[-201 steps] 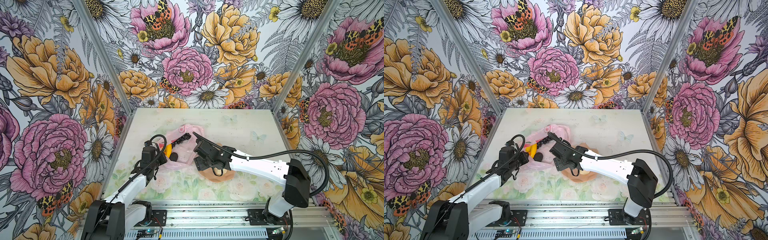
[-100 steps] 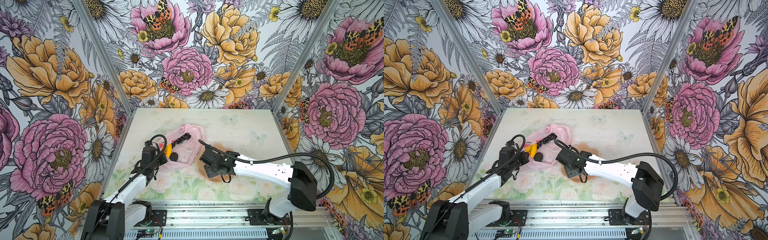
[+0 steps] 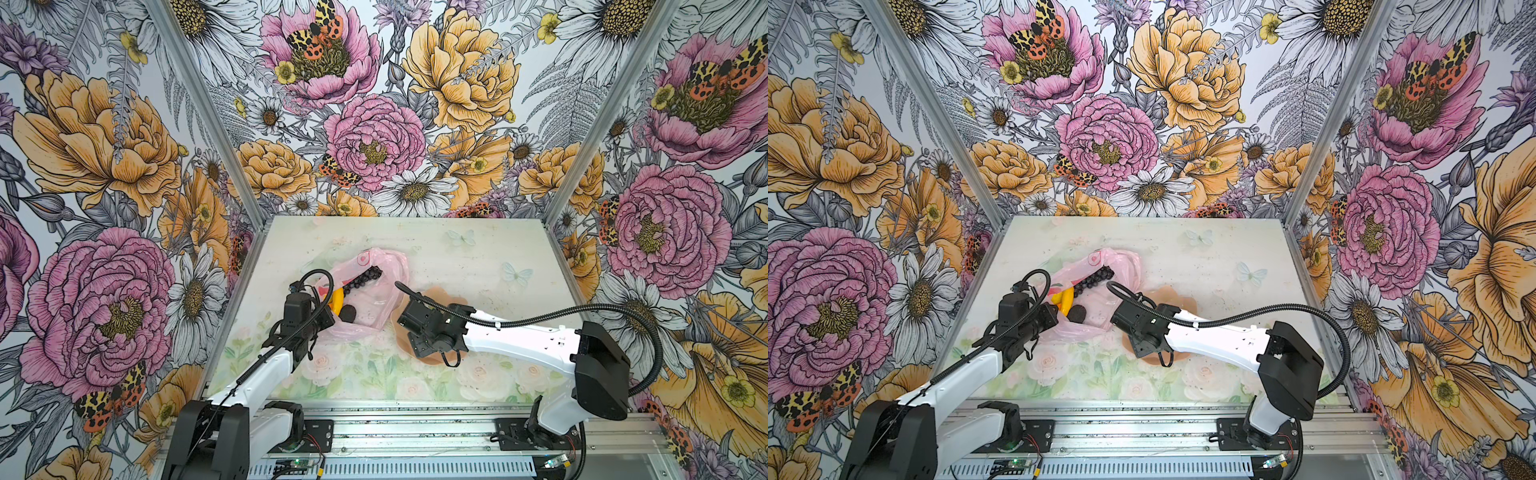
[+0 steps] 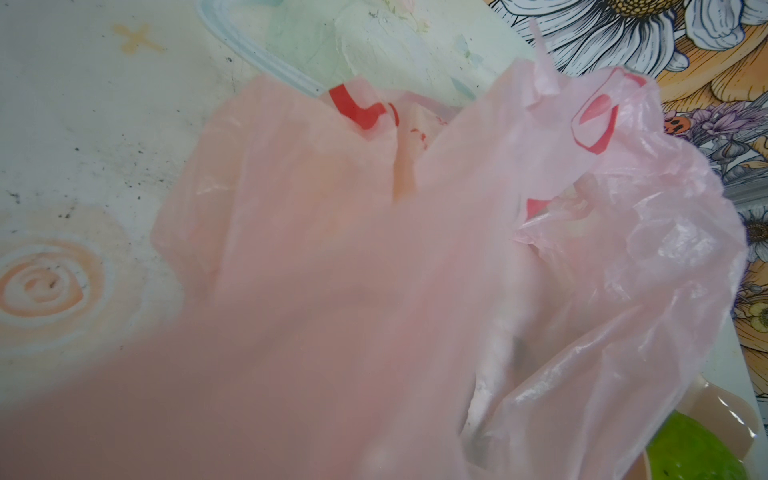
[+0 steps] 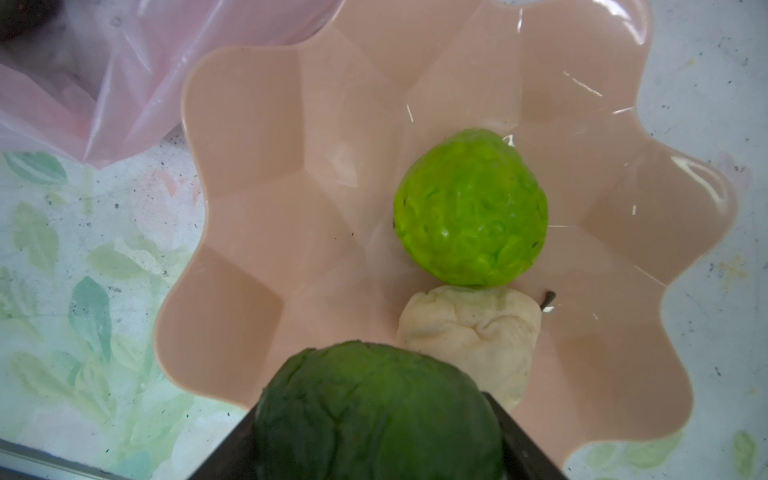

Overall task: Take the fake fruits out of the plastic bag
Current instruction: 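Carry the dark green fruit with the right gripper and lower it into the peach bowl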

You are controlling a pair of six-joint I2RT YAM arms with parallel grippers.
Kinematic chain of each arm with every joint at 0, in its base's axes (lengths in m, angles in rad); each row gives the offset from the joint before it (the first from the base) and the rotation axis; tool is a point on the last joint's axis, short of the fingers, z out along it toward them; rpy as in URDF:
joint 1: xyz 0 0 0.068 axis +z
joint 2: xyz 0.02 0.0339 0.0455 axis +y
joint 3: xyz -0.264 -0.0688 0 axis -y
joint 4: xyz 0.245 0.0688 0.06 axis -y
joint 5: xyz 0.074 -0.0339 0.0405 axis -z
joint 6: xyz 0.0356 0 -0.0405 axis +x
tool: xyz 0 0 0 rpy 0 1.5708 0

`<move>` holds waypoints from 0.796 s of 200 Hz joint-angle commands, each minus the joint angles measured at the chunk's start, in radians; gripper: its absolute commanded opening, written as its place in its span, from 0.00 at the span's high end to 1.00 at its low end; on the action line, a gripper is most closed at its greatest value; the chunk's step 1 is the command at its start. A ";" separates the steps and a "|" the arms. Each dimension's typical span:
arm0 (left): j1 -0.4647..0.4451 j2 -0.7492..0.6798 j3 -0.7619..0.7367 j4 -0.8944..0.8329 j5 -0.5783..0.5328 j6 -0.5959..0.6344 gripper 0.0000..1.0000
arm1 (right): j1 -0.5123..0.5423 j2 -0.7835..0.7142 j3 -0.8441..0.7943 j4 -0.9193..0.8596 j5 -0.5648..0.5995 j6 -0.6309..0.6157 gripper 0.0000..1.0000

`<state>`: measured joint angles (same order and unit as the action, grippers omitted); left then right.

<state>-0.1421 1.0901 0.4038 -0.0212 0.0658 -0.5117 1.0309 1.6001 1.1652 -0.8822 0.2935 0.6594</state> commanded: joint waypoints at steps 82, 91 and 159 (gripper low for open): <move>-0.010 -0.009 0.015 0.000 -0.027 0.029 0.83 | 0.003 0.113 0.007 0.001 0.055 0.003 0.27; -0.010 -0.010 0.015 0.000 -0.027 0.029 0.83 | 0.000 0.120 0.009 0.001 0.058 0.003 0.26; -0.008 -0.014 0.015 -0.002 -0.029 0.030 0.83 | -0.029 0.182 0.033 0.006 0.097 -0.010 0.24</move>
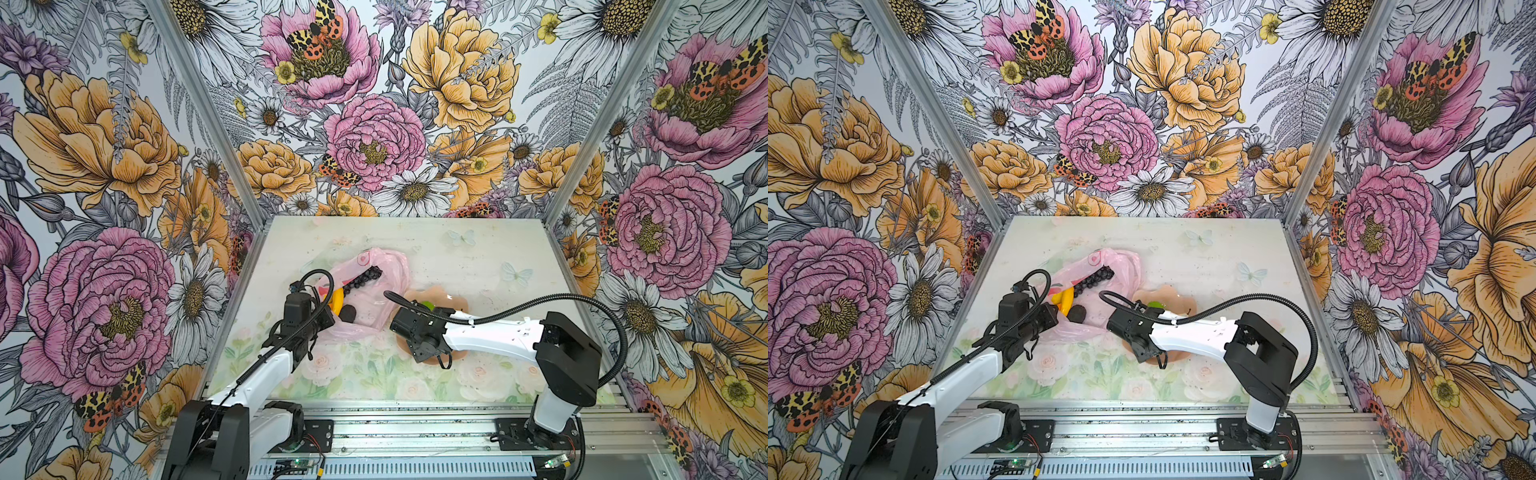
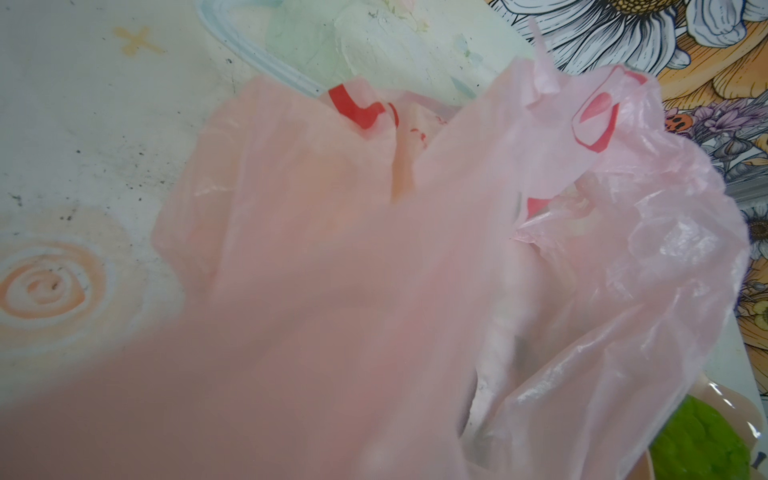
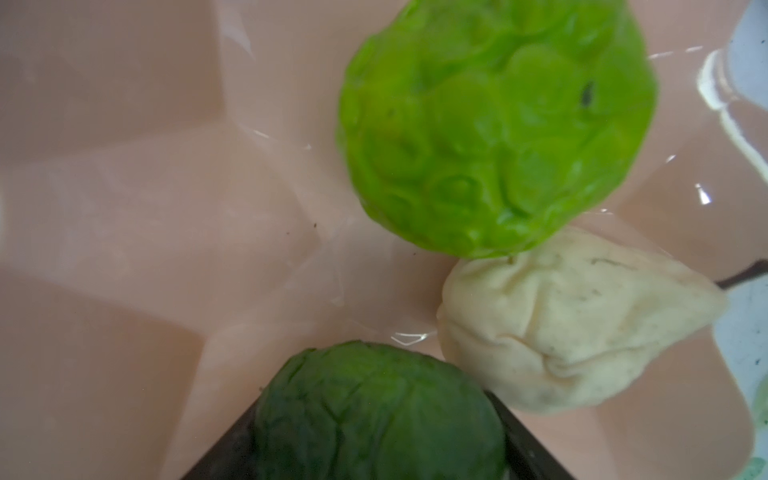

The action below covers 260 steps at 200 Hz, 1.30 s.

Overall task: Take the fake fruits out of the plastic bag
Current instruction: 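Carry the dark green fruit with the right gripper and lower it into the peach bowl, then release the dark green fruit and move the right gripper over the bag mouth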

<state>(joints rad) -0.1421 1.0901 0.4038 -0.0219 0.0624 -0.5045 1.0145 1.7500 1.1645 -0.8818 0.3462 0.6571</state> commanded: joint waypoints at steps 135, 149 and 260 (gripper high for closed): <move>-0.007 -0.014 0.014 -0.001 -0.025 0.023 0.82 | -0.067 0.074 0.034 0.009 0.070 0.015 0.12; -0.006 -0.014 0.014 0.000 -0.025 0.023 0.83 | -0.067 0.066 0.034 0.009 0.071 0.013 0.11; -0.007 -0.010 0.015 0.002 -0.024 0.021 0.83 | -0.064 -0.088 0.023 0.004 0.023 0.006 0.01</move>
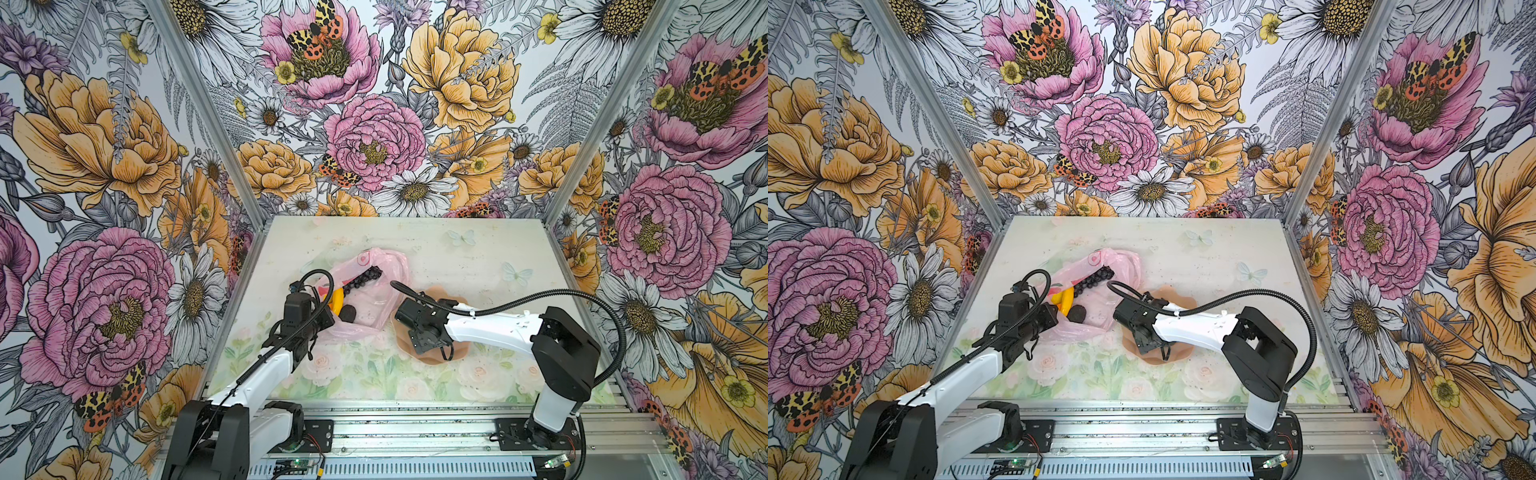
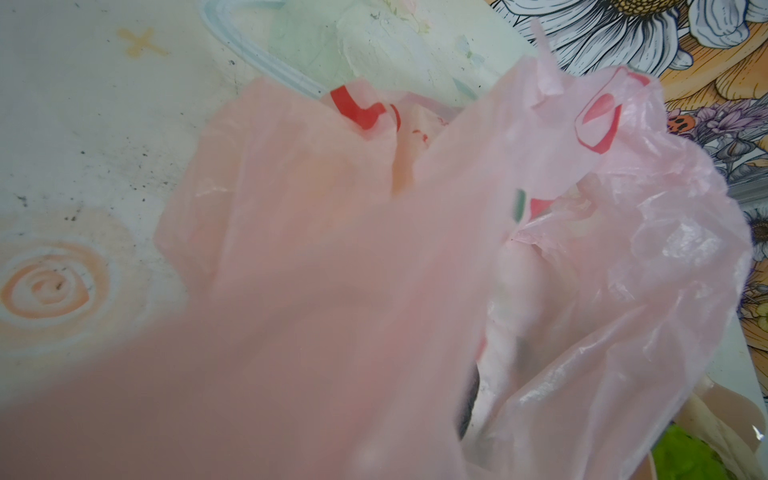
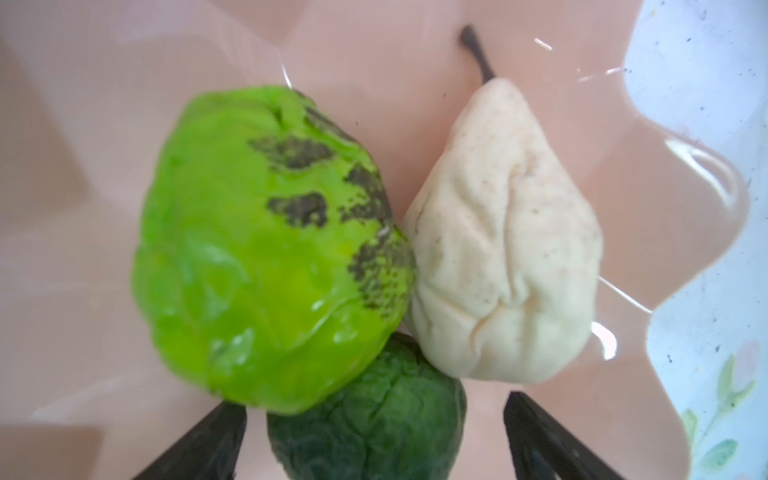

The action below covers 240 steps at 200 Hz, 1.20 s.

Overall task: Take the fake fruits out of the plastic bag
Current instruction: 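Release the dark green fruit and move the right gripper over the bag mouth, then reach the right gripper into the bag and grasp the dark avocado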

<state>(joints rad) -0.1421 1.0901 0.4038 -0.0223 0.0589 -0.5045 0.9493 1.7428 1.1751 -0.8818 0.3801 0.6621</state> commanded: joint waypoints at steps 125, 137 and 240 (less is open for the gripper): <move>0.009 -0.002 0.033 -0.039 0.020 -0.019 0.83 | 0.048 -0.126 0.199 0.128 -0.018 -0.041 0.16; 0.009 -0.002 0.032 -0.042 0.035 -0.050 0.83 | 0.047 -0.100 0.217 0.170 -0.056 -0.040 0.17; 0.018 -0.098 -0.058 -0.147 0.033 -0.273 0.83 | 0.058 0.309 0.520 0.343 -0.336 -0.040 0.22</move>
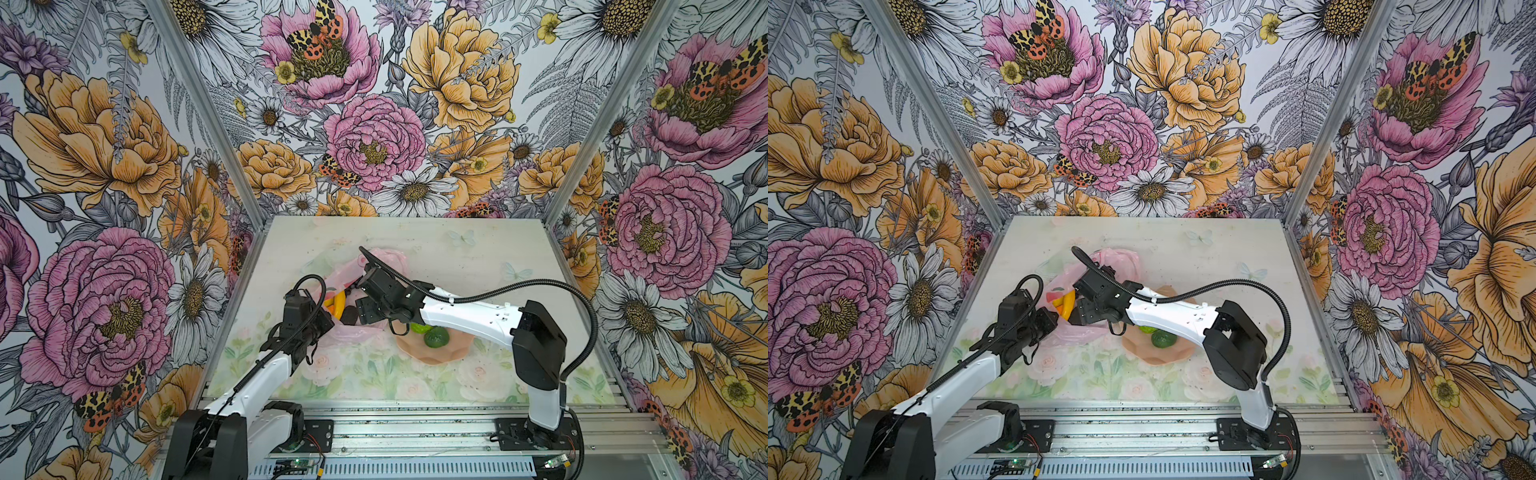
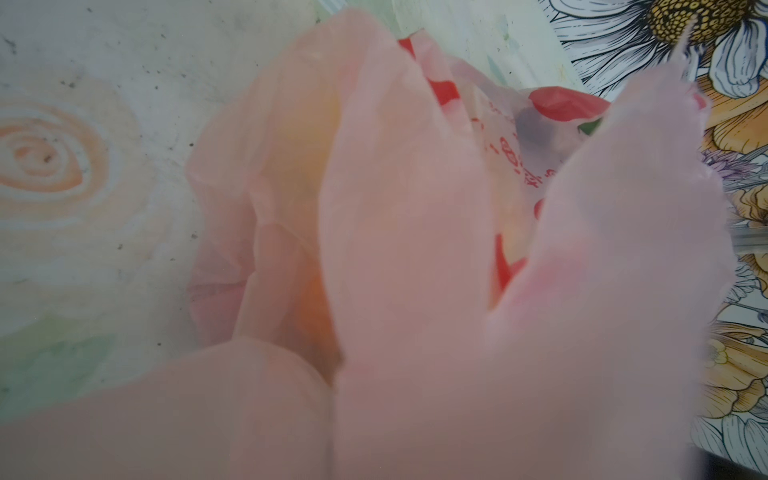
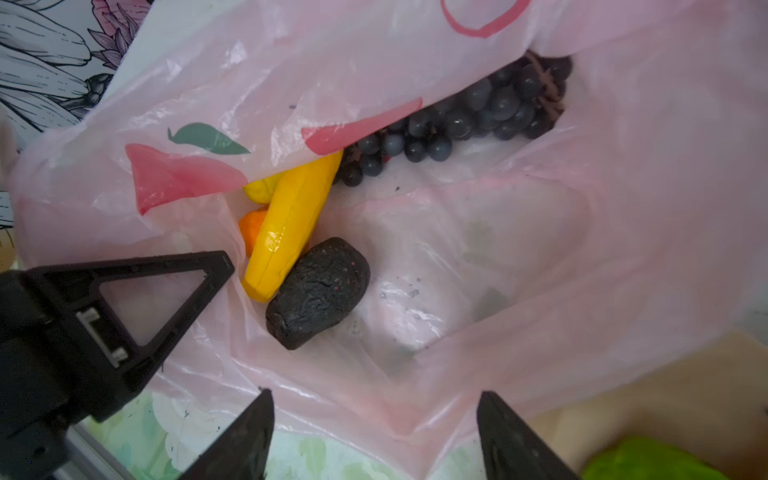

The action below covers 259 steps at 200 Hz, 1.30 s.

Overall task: Take the fake fruits out of the plastic bag
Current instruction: 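Reach the right gripper into the bag and grasp the dark avocado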

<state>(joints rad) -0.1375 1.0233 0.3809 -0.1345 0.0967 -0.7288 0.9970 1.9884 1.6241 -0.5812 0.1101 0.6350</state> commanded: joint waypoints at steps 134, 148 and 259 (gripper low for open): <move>0.030 -0.006 -0.062 -0.040 -0.011 -0.050 0.83 | 0.010 0.285 0.203 0.052 -0.100 0.002 0.22; 0.030 -0.006 -0.058 -0.051 -0.012 -0.049 0.83 | 0.010 0.302 0.219 0.050 -0.092 0.003 0.22; 0.024 0.002 -0.044 -0.068 -0.006 -0.014 0.83 | -0.014 0.371 0.267 0.046 -0.090 -0.006 0.23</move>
<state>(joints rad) -0.1131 1.0149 0.3267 -0.1940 0.0959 -0.7601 0.9955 2.3085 1.8599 -0.5327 0.0086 0.6353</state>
